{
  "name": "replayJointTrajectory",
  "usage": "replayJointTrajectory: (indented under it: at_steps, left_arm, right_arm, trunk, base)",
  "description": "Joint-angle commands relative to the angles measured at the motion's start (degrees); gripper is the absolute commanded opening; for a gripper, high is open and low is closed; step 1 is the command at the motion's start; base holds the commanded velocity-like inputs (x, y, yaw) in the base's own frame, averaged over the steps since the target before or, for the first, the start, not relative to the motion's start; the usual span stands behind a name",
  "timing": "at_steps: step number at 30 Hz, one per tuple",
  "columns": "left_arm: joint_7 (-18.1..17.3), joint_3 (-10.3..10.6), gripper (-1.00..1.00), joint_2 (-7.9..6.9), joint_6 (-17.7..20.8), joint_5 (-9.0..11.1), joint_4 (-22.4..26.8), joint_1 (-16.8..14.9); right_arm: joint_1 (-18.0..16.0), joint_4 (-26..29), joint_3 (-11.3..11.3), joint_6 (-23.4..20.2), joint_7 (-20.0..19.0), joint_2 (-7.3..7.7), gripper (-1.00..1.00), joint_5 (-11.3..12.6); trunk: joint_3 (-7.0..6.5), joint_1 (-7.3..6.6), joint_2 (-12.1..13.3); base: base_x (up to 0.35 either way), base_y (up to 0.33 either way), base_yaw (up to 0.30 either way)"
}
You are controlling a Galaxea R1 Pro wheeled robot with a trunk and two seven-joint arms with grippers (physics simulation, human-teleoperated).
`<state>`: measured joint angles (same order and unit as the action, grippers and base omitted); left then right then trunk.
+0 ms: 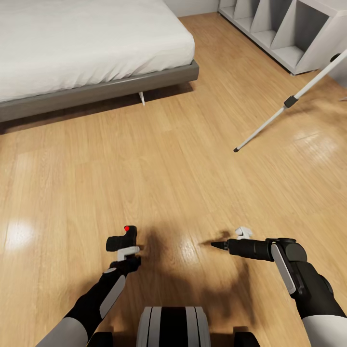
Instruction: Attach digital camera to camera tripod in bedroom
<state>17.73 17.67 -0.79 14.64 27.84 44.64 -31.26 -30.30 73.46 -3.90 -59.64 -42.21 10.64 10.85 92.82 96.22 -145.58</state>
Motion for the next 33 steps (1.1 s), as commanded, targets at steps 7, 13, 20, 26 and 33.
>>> replayJointTrajectory:
  at_steps: [7, 13, 20, 26, 33]
  left_arm:
    - [0.6, 0.4, 1.0, -0.03, -4.3, 0.6, -1.2, 0.0]
    - [0.6, 0.4, 1.0, -0.01, -5.5, 0.6, -1.6, 0.0]
    - [0.6, 0.4, 1.0, 0.05, -5.8, 0.6, -1.8, 0.0]
    - [0.6, 0.4, 1.0, 0.08, -5.8, 0.6, -1.8, 0.0]
    - [0.5, 0.4, 1.0, 0.09, -5.3, 0.6, -1.8, 0.0]
  right_arm:
    - [0.0, 0.0, -0.1, -0.4, -0.1, 0.0, 1.0, 0.1]
    - [0.0, 0.0, -0.1, -0.4, -0.1, 0.0, 1.0, 0.1]
    - [0.0, 0.0, -0.1, -0.4, -0.1, 0.0, 1.0, 0.1]
    - [0.0, 0.0, -0.1, -0.4, -0.1, 0.0, 1.0, 0.1]
    - [0.0, 0.0, -0.1, -0.4, -0.1, 0.0, 1.0, 0.1]
  trunk:
    - [0.03, -0.01, 0.0]
    - [0.03, -0.01, 0.0]
    - [0.03, -0.01, 0.0]
    - [0.03, -0.01, 0.0]
    - [0.03, -0.01, 0.0]
  base:
    - [0.0, 0.0, 0.0]
    - [0.0, 0.0, 0.0]
    - [0.0, 0.0, 0.0]
    - [0.0, 0.0, 0.0]
    - [0.0, 0.0, 0.0]
